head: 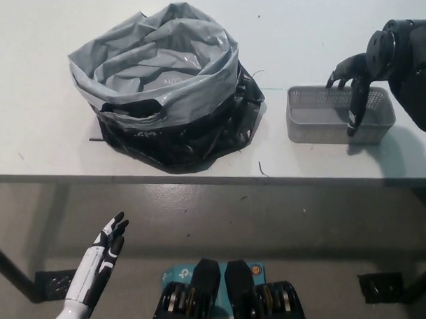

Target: Use the right hand to pick up a small rectangular container and put it into a plastic bag and lift the bag

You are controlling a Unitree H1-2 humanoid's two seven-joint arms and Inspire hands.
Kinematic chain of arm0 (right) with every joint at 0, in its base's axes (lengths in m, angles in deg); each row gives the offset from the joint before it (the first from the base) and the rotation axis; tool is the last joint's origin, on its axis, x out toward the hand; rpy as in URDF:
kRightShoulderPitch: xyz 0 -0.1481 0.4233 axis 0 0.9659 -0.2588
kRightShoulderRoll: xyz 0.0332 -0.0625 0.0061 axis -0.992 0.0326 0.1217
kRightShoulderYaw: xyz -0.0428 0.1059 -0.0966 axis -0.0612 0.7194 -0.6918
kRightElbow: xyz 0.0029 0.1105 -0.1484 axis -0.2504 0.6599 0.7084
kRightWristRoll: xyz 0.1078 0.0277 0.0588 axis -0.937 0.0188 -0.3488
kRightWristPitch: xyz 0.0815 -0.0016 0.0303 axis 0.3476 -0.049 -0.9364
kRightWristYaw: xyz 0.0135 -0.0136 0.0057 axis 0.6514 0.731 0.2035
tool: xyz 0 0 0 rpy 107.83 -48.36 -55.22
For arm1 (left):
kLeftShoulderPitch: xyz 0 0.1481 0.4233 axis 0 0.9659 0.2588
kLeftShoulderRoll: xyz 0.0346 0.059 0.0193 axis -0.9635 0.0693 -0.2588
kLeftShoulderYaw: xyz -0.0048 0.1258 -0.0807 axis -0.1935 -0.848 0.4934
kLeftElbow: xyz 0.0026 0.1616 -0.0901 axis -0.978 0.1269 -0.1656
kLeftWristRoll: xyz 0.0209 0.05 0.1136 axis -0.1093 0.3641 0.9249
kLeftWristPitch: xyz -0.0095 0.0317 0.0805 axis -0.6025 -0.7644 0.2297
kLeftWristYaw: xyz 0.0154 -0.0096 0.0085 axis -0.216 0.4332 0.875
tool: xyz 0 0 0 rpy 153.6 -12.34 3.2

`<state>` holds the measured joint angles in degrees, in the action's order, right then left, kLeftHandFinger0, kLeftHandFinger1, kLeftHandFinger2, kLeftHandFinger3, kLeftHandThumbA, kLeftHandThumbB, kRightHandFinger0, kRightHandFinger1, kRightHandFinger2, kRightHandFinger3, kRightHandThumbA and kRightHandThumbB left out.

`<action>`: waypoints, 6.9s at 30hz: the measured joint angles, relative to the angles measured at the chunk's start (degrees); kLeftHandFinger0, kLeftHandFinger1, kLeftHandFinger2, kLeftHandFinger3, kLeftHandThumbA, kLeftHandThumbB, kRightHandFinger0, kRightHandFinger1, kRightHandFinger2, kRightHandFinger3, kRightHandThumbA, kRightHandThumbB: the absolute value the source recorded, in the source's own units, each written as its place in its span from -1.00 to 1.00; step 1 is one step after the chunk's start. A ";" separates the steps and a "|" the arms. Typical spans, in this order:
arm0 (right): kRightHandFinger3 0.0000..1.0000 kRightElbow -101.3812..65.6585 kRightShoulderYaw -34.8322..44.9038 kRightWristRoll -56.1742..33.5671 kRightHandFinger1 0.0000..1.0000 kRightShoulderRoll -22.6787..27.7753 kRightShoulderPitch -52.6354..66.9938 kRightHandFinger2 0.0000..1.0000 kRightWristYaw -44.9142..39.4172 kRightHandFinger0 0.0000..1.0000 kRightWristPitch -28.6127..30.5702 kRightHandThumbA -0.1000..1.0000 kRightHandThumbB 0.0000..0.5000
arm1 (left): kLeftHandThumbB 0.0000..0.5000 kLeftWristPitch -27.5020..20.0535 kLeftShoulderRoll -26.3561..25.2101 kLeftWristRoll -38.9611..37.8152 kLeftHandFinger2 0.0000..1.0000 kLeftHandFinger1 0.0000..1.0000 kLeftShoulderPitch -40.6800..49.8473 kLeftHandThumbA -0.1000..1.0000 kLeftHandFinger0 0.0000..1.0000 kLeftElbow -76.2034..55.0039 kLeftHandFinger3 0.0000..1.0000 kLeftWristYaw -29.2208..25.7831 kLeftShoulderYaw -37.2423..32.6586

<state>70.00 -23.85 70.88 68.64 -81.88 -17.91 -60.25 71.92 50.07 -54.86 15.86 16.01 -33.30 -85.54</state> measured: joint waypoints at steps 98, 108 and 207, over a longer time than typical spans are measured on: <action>0.07 26.23 7.59 3.93 0.81 -8.99 0.02 0.68 20.57 0.75 10.89 -0.99 -0.12 | -0.05 0.42 -0.45 -0.25 1.00 1.00 -2.18 0.99 1.00 -1.95 1.00 1.27 -0.16; 0.75 26.10 11.56 3.35 0.17 -8.63 1.47 0.91 30.37 -0.83 14.78 -1.00 -0.50 | -0.16 0.42 -0.50 -0.26 1.00 1.00 -3.29 0.97 1.00 -1.68 1.00 1.27 -0.17; 1.00 8.64 24.99 -1.64 1.00 -8.14 10.29 1.00 36.07 1.00 2.89 1.00 1.00 | -0.30 1.83 -1.23 -0.72 1.00 1.00 -3.91 0.66 1.00 -2.06 1.00 2.19 -0.06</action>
<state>78.65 1.14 69.24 60.50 -71.59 18.16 -57.36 73.75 48.83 -55.58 11.95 13.96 -31.11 -85.61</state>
